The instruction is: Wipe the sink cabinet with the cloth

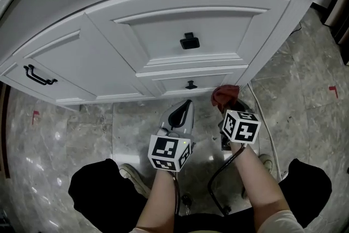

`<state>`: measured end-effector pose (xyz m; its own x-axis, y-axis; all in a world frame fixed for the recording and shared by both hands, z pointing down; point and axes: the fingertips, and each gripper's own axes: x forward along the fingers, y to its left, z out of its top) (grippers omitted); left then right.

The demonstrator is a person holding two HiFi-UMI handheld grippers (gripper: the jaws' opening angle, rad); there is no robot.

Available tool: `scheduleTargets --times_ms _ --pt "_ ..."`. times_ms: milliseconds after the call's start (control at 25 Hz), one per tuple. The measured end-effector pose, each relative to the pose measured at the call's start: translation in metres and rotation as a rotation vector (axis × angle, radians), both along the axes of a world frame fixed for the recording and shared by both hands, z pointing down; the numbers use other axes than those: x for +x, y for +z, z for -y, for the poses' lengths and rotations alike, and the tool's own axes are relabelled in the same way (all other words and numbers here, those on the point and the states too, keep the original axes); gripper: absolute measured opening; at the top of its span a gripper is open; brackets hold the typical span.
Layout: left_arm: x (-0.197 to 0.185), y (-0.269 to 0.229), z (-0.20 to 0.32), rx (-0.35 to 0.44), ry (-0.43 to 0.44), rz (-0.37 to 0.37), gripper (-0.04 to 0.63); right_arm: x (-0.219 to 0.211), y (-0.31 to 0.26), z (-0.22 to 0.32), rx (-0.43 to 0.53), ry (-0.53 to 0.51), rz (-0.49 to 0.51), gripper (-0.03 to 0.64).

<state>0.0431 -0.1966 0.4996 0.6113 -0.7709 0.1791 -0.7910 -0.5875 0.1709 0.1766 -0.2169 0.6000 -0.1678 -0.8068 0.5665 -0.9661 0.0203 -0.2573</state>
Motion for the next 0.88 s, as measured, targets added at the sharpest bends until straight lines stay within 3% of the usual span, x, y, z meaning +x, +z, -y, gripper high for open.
scheduleTargets --times_ms 240,560,880 --pt "-0.019 -0.050 -0.012 0.077 -0.045 -0.087 0.000 -0.031 -0.060 -0.016 0.120 -0.077 0.031 0.078" --pt "-0.041 -0.148 -0.056 0.266 -0.101 -0.096 0.000 -0.051 -0.174 -0.059 0.350 -0.131 -0.011 0.080" --pt "-0.048 -0.219 -0.122 0.378 -0.100 -0.121 0.000 -0.059 -0.255 -0.121 0.509 -0.128 -0.023 0.080"
